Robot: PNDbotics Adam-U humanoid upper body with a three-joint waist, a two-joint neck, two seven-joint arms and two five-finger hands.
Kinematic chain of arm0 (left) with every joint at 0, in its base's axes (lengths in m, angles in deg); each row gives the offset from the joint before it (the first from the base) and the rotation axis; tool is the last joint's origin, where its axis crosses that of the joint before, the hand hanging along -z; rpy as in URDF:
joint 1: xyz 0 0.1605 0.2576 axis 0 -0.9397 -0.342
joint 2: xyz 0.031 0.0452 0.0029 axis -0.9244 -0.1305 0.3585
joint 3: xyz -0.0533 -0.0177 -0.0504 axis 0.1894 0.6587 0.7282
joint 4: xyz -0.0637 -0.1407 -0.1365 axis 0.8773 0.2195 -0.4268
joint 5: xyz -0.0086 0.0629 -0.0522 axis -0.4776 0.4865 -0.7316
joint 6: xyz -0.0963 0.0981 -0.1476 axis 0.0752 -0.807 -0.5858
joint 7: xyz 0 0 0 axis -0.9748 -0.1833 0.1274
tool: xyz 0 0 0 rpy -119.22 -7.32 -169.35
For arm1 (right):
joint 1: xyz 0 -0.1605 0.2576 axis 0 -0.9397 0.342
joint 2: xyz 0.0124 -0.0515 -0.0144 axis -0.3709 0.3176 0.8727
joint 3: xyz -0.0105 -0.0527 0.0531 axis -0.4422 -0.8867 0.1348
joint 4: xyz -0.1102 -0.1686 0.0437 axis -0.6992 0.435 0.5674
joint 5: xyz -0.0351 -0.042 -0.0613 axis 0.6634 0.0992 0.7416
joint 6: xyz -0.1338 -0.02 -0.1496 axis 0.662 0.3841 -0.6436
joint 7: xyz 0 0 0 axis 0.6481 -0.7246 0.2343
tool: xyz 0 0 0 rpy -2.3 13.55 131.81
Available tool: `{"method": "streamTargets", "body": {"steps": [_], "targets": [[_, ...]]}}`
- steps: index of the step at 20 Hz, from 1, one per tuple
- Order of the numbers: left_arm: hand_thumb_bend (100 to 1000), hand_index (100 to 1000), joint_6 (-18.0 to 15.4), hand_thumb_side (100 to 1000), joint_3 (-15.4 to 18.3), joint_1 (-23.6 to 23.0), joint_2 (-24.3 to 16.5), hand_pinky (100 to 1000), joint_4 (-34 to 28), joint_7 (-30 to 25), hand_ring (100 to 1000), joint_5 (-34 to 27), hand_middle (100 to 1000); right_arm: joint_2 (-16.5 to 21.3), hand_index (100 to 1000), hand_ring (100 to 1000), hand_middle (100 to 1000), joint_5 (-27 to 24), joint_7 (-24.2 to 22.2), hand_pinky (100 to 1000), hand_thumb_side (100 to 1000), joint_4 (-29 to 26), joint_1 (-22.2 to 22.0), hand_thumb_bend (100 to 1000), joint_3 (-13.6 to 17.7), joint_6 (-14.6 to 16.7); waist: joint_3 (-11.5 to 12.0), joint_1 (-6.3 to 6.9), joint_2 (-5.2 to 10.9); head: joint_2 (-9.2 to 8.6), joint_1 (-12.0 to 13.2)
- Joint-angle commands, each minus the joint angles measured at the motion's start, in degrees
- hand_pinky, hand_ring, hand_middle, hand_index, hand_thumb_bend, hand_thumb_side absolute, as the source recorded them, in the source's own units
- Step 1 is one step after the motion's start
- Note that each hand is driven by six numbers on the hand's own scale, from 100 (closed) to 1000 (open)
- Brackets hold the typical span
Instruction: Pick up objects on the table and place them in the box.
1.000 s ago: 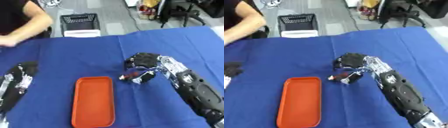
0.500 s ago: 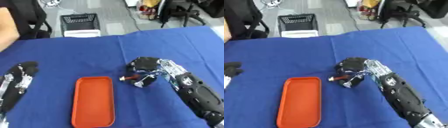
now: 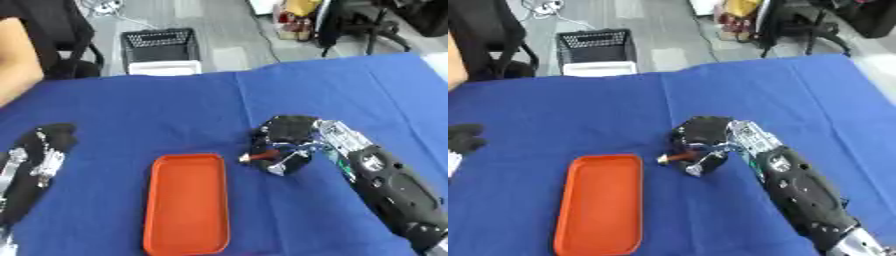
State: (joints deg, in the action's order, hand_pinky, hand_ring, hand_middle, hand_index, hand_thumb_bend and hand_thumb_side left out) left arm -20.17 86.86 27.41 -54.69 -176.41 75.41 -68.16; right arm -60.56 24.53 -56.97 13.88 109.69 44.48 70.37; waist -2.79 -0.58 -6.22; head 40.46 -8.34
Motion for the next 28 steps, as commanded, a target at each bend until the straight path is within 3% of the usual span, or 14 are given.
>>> {"method": "streamTargets", "body": {"steps": [1,14,19,28], "targets": [[345,796,0.07,837,0.11,0.64,-0.22,835,-0.85,0.08,759,0.14,834,0.54,619,639,670,0.82,0.44,512,355,0.33,0.47,131,0.07,-0.09,0.08,0.17,0.60,-0.39,0.06],[309,796,0.16,840,0.08,0.68,-0.24,835,-0.84,0.17,760,0.17,835,0.53,471,590,600,1.06,2.96,489,108,-0.02,0.36,100,0.11,-0.91,0.08,0.18,0.62,-0.37,0.02],[302,796,0.19,841,0.08,0.69,-0.23,835,-0.82,0.22,760,0.20,835,0.56,457,499,472,0.43,4.21,467,100,-0.38,0.34,100,0.15,-1.25,0.08,0.19,0.60,-0.38,0.03],[298,796,0.22,842,0.07,0.75,-0.21,836,-0.77,0.23,760,0.19,835,0.82,460,492,462,-0.92,5.83,460,100,-2.23,0.36,100,0.40,-1.66,0.06,0.18,0.65,-0.47,0.03]]}}
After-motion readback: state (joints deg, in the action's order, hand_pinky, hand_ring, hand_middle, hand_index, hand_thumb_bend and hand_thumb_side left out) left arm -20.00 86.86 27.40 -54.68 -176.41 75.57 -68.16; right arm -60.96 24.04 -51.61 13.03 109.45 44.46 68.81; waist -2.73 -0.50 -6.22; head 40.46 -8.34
